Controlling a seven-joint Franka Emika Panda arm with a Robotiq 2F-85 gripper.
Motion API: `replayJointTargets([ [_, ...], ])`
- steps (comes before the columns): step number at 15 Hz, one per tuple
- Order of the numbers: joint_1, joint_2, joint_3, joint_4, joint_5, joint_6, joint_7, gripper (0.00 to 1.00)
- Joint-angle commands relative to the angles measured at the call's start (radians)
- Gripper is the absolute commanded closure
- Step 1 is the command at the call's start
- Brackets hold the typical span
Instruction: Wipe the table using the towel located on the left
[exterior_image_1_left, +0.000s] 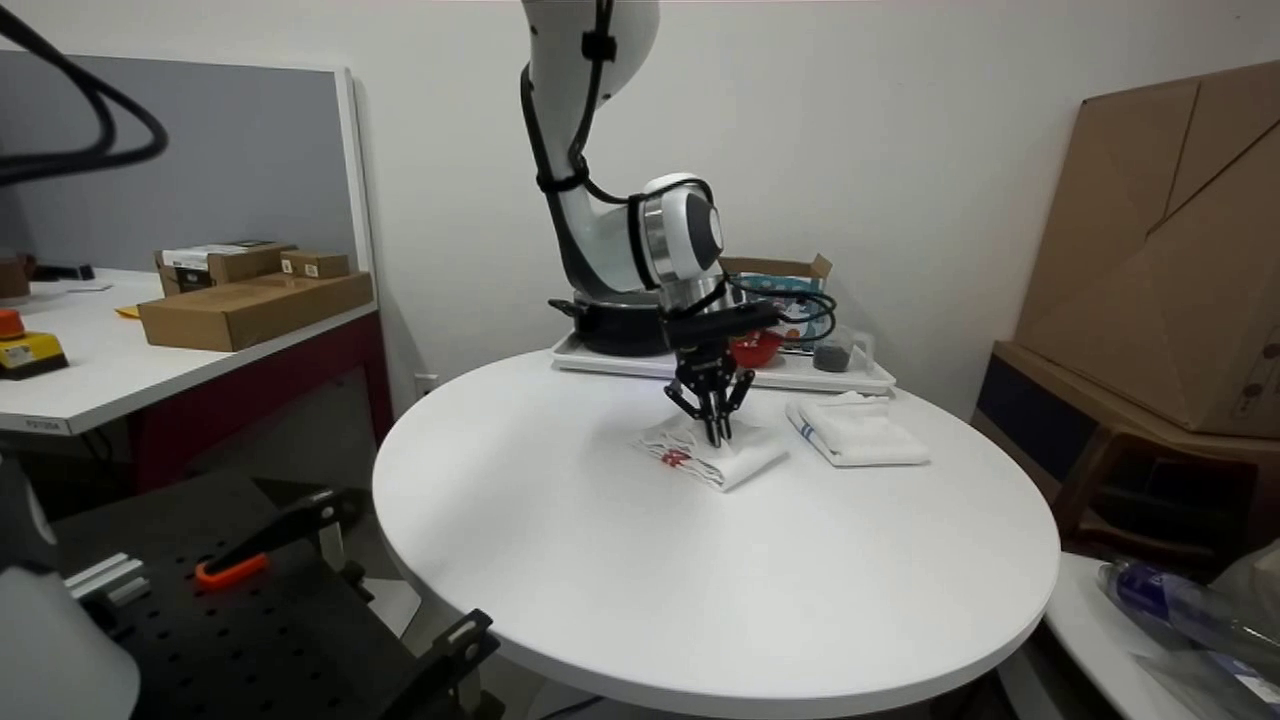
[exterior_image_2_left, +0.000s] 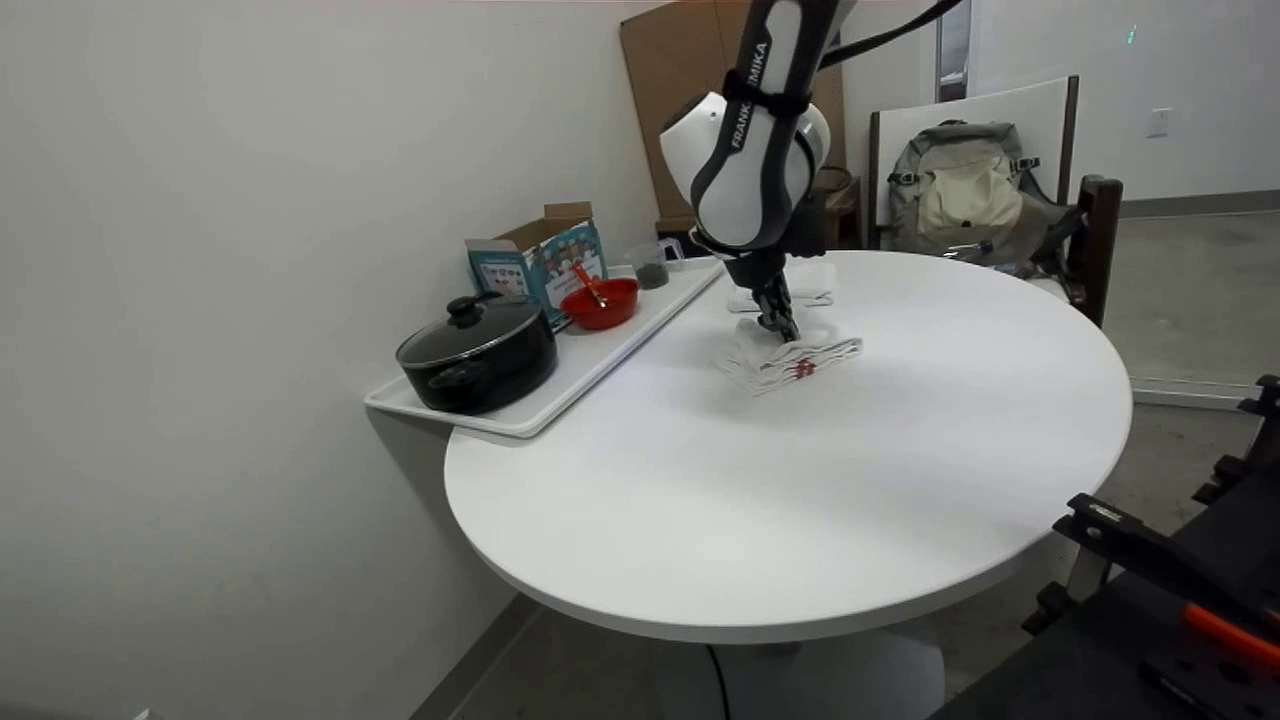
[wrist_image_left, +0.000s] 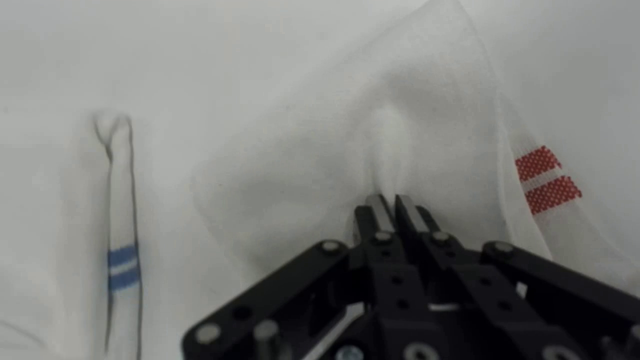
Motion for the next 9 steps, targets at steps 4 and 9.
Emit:
replayJointTargets([
  [4, 0.095, 0.026, 0.066, 0.093, 0.001, -0.031, -0.008, 0.93],
  [9, 0.152, 0.014, 0.125, 0.045, -0.003, -0.009, -0.022, 0.93],
])
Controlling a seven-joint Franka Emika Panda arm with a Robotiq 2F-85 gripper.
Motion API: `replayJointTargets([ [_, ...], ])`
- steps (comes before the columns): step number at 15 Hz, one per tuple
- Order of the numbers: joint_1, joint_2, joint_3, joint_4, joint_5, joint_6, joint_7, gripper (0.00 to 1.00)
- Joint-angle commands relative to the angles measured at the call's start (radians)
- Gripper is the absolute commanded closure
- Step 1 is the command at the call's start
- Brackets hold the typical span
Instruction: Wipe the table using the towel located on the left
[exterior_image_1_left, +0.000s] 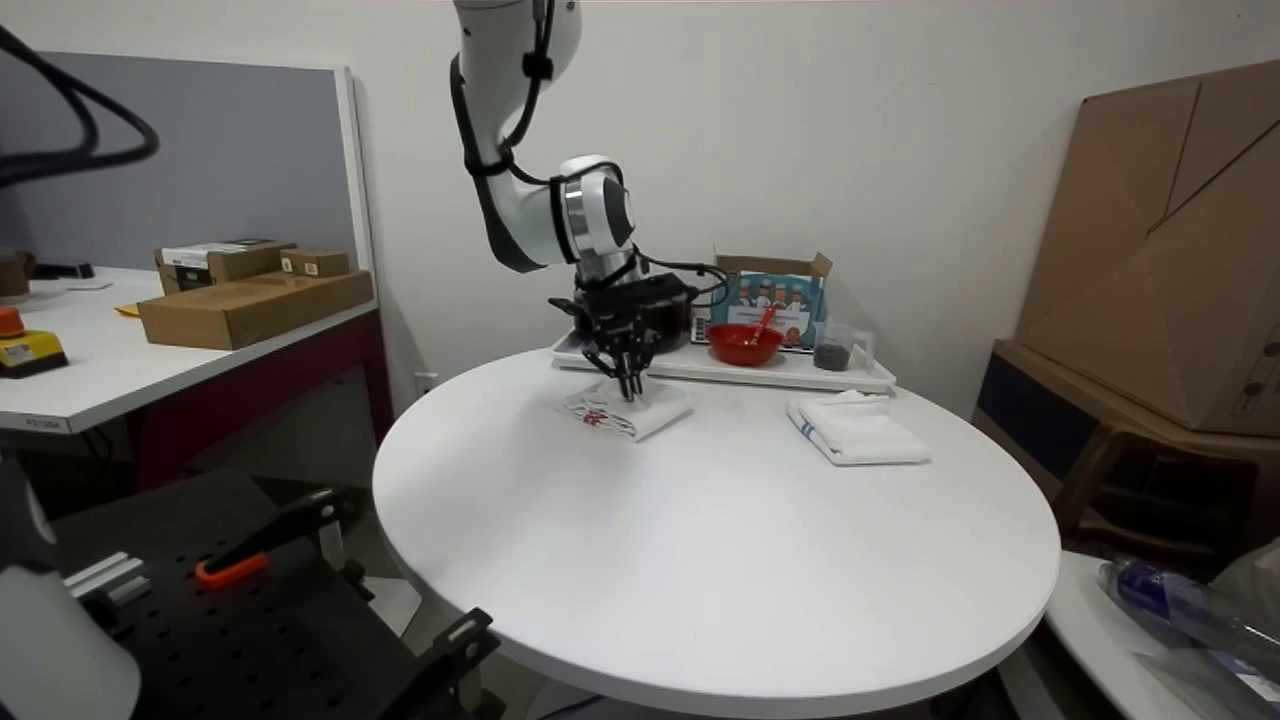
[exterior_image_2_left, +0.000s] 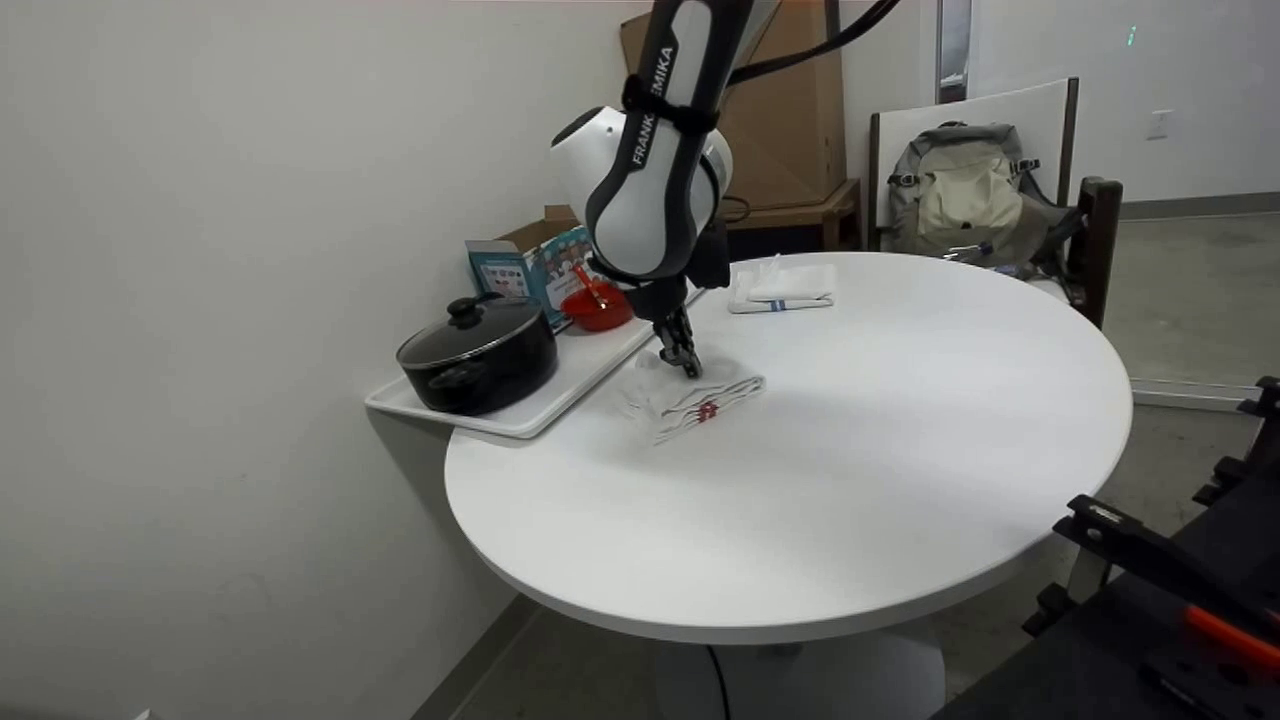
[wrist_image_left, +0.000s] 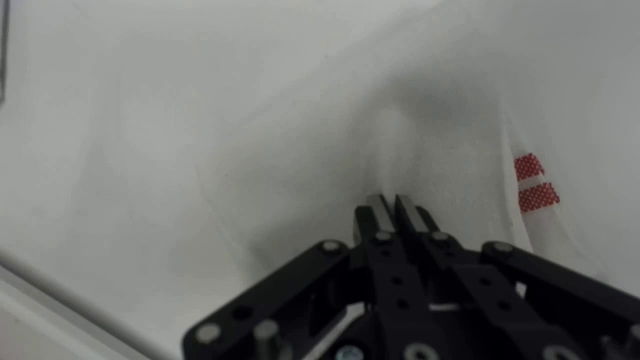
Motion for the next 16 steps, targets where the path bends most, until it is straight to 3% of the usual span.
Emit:
replayJointTargets([
  [1, 0.033, -0.002, 0.031, -0.033, -0.005, 0.005, -0.025, 0.93],
  [9, 0.043, -0.081, 0.083, -0.287, -0.028, 0.059, -0.087, 0.93],
  [16, -0.045, -0.21, 0.105, -0.543, 0.015, 0.073, -0.113, 0.93],
])
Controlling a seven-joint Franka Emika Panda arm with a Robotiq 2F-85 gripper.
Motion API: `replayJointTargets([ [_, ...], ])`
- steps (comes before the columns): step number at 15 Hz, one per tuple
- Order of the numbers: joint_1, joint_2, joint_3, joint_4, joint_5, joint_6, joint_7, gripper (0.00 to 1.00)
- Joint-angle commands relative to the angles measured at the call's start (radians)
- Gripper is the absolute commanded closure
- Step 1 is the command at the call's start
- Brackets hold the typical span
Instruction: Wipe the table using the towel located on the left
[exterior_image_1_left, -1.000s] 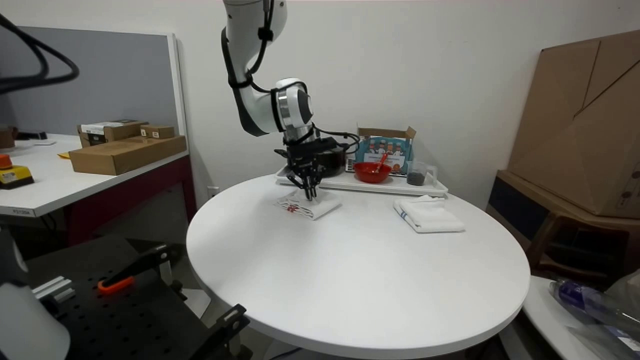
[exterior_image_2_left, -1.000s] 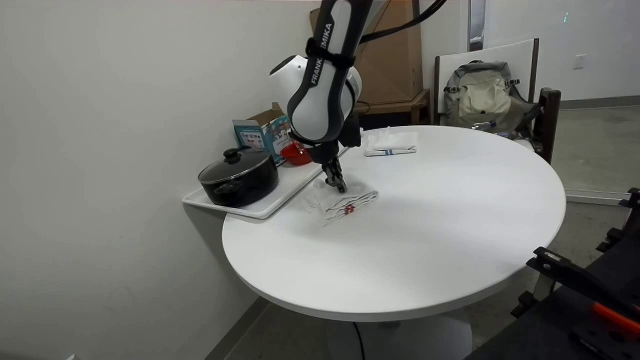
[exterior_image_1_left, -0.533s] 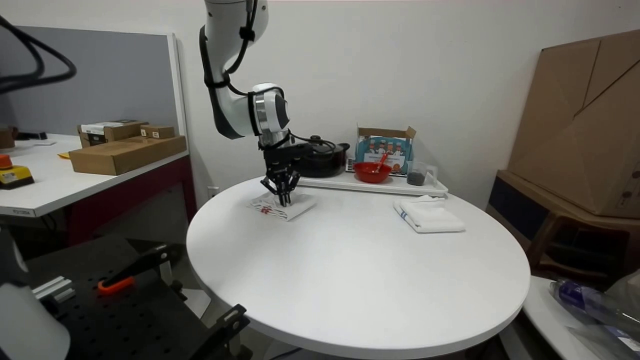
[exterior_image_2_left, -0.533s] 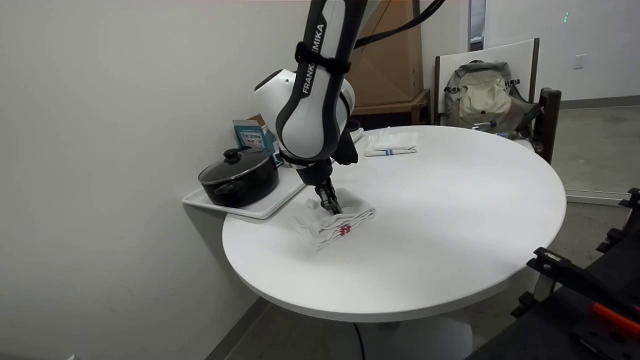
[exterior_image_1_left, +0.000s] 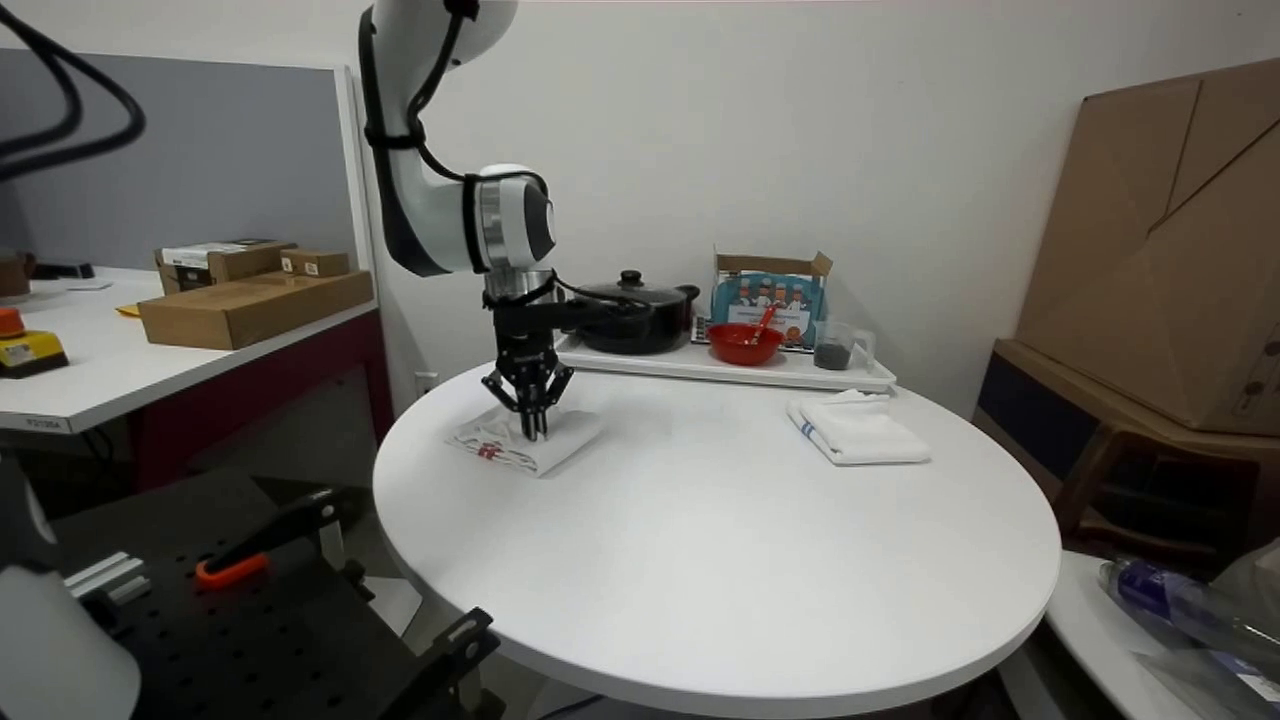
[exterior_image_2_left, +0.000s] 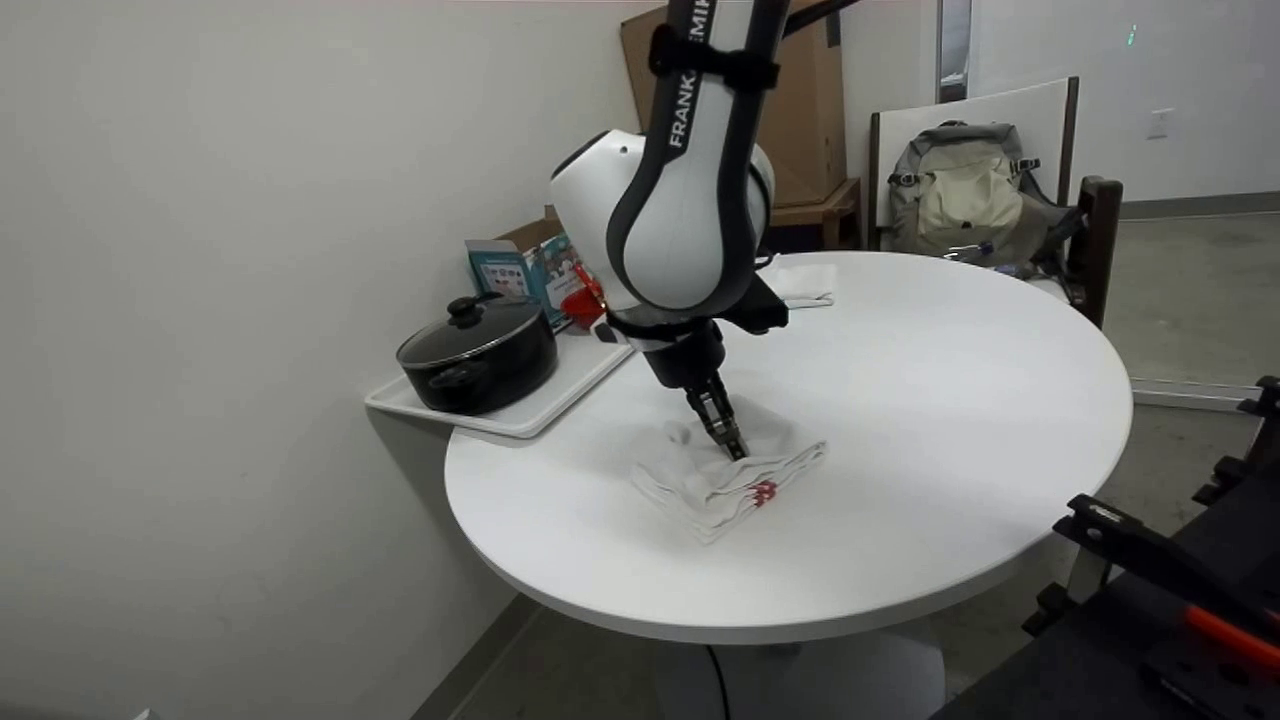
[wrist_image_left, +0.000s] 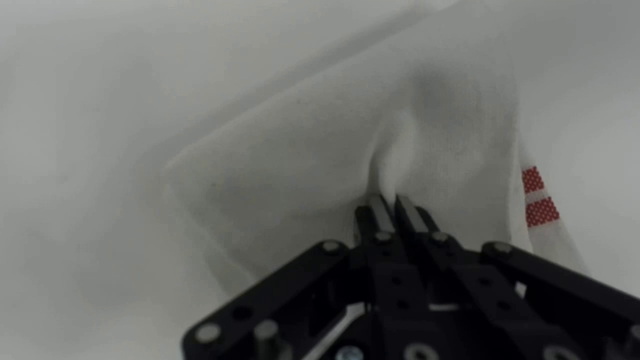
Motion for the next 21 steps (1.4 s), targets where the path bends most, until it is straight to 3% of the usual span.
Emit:
replayJointTargets([
  [1, -0.059, -0.034, -0.006, -0.143, 0.01, 0.034, -0.019, 0.93],
  [3, -0.075, -0.047, -0.034, -0.171, -0.01, 0.044, -0.006, 0.93],
  [7, -0.099, -0.044, -0.163, -0.166, -0.076, 0.05, 0.049, 0.93],
  [12, -0.222, 0.001, -0.293, -0.034, -0.055, 0.02, 0.077, 0.93],
  [17, -0.294, 0.081, -0.296, 0.171, -0.014, -0.031, 0.08, 0.93],
  [21, -0.252, 0.162, -0.273, 0.347, -0.015, -0.085, 0.101, 0.93],
])
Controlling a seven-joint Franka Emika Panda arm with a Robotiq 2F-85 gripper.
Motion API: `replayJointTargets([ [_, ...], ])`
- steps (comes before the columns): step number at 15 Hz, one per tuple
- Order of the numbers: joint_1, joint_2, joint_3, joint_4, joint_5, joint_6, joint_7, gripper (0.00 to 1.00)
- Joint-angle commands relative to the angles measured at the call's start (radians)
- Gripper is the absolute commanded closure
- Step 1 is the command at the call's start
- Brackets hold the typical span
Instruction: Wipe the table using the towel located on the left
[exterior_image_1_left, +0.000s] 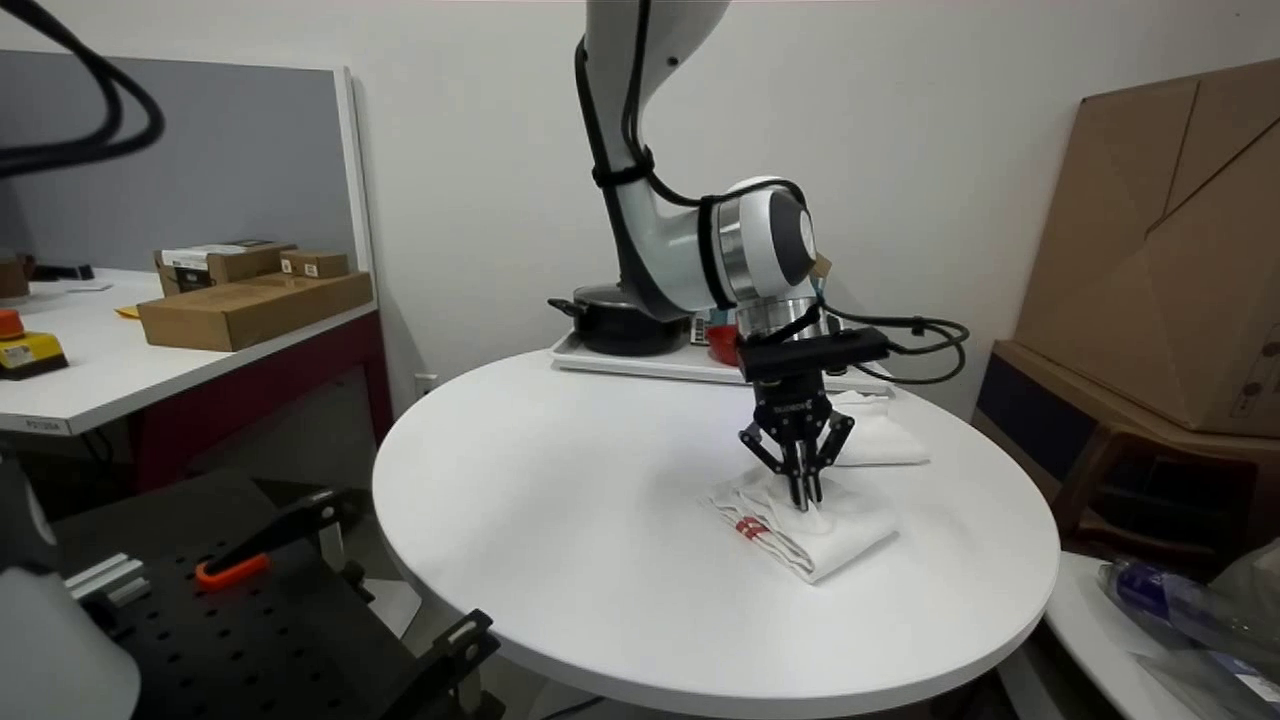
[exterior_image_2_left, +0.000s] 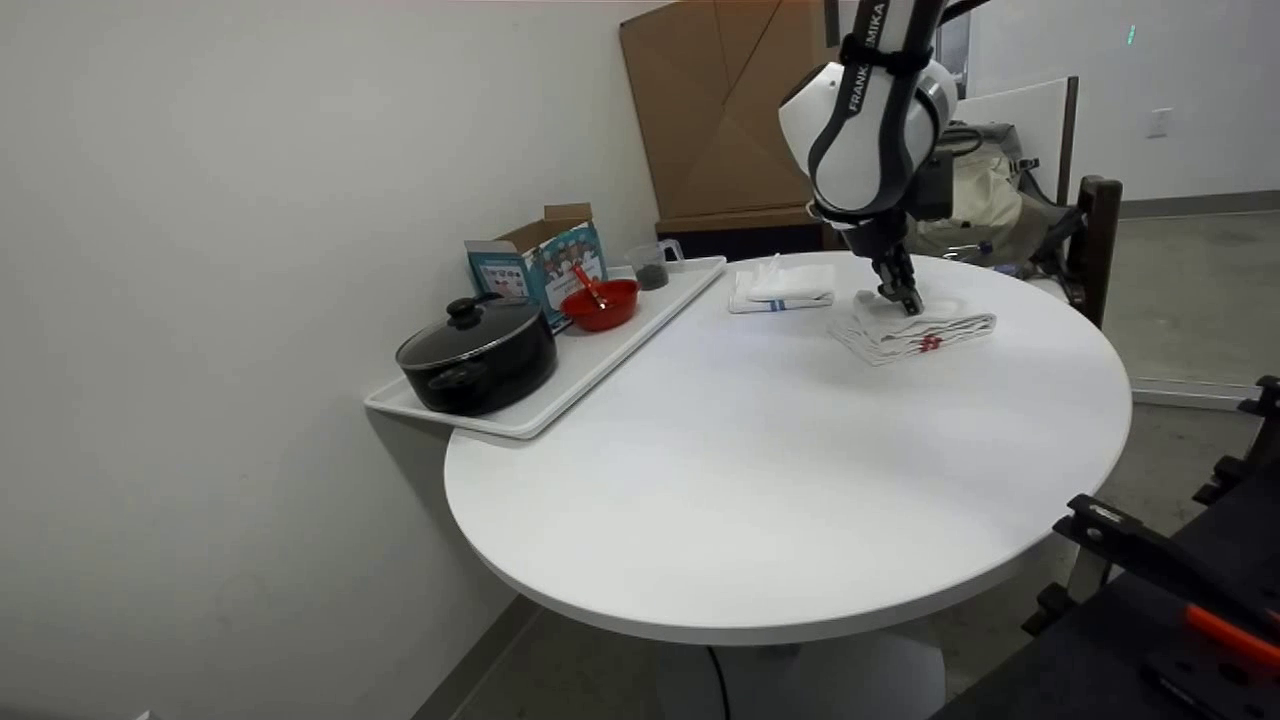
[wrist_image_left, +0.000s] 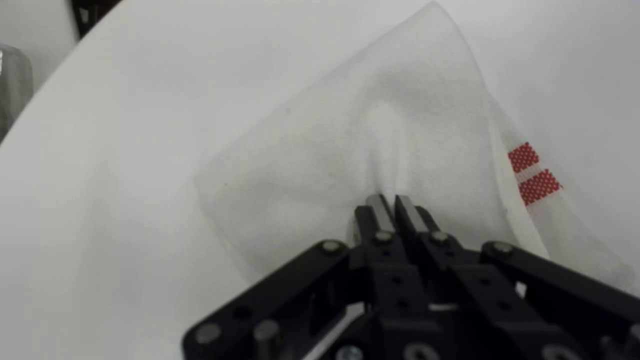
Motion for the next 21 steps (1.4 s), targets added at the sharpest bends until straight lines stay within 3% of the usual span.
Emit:
replayJointTargets([
  [1, 0.054, 0.101, 0.027, 0.195, 0.022, -0.083, 0.031, 0.93],
  [10, 0.191, 0.22, 0.089, 0.564, 0.055, -0.268, 0.033, 0.93],
  [16, 0.265, 0.215, 0.129, 0.579, 0.045, -0.263, 0.026, 0.93],
  [21, 0.291, 0.291, 0.125, 0.571, 0.038, -0.276, 0.024, 0.93],
])
